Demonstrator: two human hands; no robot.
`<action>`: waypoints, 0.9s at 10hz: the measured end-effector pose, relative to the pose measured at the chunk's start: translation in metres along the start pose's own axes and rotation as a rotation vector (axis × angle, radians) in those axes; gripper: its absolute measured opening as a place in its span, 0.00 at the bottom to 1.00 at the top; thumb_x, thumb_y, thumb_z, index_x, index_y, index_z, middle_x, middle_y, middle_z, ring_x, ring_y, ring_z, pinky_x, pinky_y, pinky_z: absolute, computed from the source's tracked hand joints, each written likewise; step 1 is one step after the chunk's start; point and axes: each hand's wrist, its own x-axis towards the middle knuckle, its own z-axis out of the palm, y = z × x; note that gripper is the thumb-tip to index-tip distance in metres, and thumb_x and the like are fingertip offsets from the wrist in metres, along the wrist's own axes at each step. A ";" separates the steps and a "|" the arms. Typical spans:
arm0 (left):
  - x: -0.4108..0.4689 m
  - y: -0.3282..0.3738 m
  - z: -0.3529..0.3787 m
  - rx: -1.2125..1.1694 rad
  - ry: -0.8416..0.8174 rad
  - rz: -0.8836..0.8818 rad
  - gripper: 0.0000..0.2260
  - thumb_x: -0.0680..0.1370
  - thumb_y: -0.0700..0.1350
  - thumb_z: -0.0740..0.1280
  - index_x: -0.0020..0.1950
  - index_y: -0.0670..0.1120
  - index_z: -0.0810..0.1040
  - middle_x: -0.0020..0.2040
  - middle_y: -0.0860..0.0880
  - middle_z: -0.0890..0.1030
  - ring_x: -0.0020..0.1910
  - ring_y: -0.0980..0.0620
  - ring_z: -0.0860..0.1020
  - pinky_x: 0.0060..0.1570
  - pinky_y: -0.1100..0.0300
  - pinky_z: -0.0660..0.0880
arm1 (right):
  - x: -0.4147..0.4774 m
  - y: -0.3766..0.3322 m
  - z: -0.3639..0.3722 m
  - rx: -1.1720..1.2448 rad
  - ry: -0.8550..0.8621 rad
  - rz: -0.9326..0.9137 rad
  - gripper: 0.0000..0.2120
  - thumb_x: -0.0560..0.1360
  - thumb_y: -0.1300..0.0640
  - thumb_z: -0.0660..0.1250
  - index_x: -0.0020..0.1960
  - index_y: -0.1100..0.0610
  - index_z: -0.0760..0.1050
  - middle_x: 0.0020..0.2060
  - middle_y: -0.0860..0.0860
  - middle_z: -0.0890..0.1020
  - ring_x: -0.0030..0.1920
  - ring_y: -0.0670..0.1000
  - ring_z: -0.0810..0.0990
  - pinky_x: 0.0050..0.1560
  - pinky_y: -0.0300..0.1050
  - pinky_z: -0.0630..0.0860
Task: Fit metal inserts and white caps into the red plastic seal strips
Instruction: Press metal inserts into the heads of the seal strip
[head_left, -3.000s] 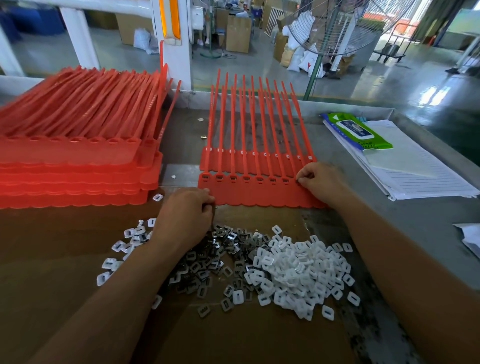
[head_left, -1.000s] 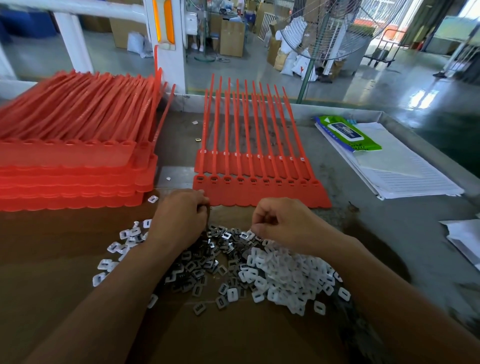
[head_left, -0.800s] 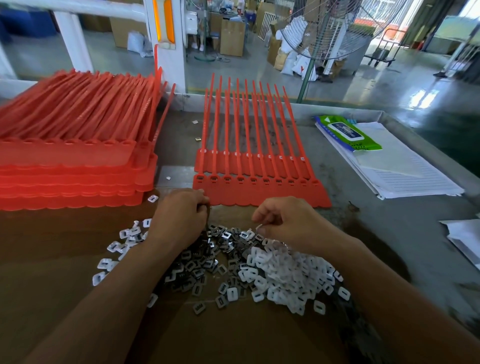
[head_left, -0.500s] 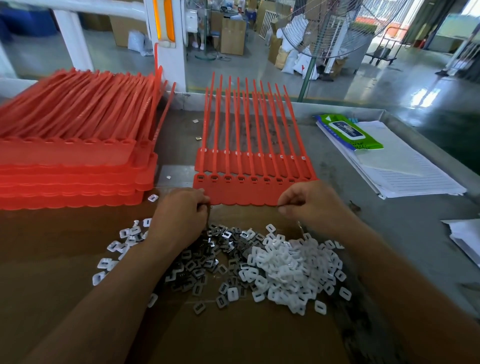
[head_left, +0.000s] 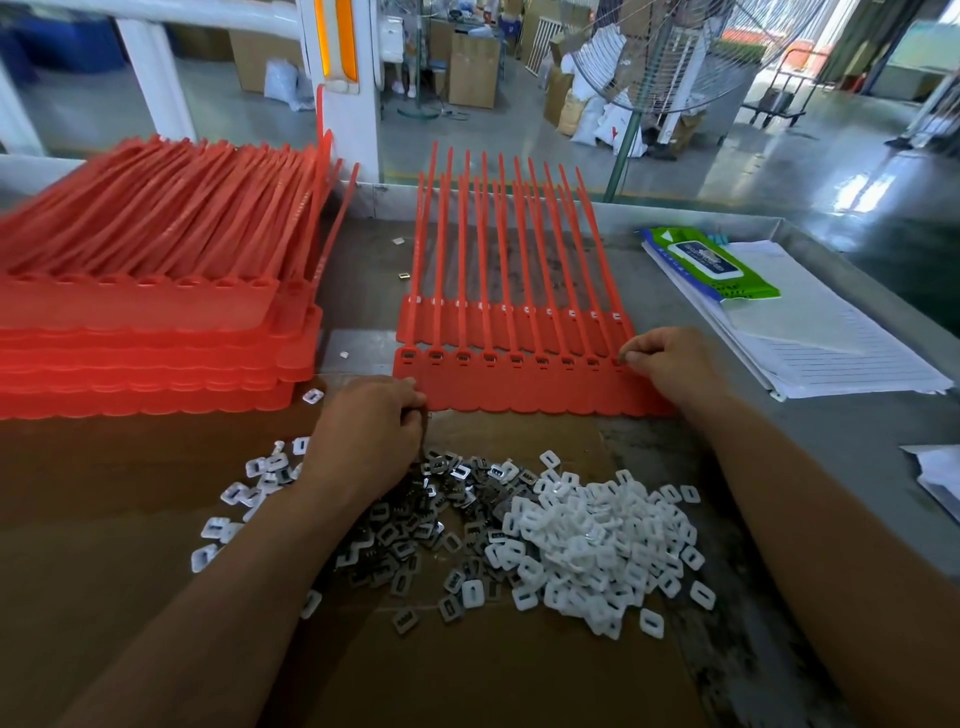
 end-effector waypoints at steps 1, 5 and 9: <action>0.000 -0.001 0.000 0.003 0.001 0.001 0.12 0.74 0.37 0.63 0.55 0.42 0.79 0.59 0.47 0.78 0.59 0.53 0.75 0.61 0.64 0.64 | 0.003 0.000 0.003 -0.007 0.004 0.016 0.09 0.73 0.63 0.66 0.38 0.50 0.76 0.47 0.56 0.82 0.49 0.54 0.77 0.58 0.54 0.72; 0.000 0.000 0.000 -0.014 -0.005 -0.006 0.12 0.74 0.37 0.63 0.55 0.41 0.79 0.60 0.46 0.78 0.59 0.51 0.75 0.61 0.63 0.64 | 0.006 0.002 0.007 -0.109 0.010 -0.006 0.05 0.72 0.62 0.67 0.43 0.55 0.82 0.42 0.51 0.81 0.45 0.49 0.76 0.49 0.43 0.71; -0.001 0.000 0.000 -0.030 0.006 -0.001 0.11 0.73 0.36 0.63 0.53 0.40 0.80 0.58 0.45 0.79 0.58 0.51 0.75 0.60 0.64 0.64 | 0.012 0.000 0.007 0.022 0.056 0.114 0.12 0.66 0.62 0.71 0.30 0.48 0.74 0.32 0.43 0.75 0.39 0.44 0.72 0.43 0.42 0.67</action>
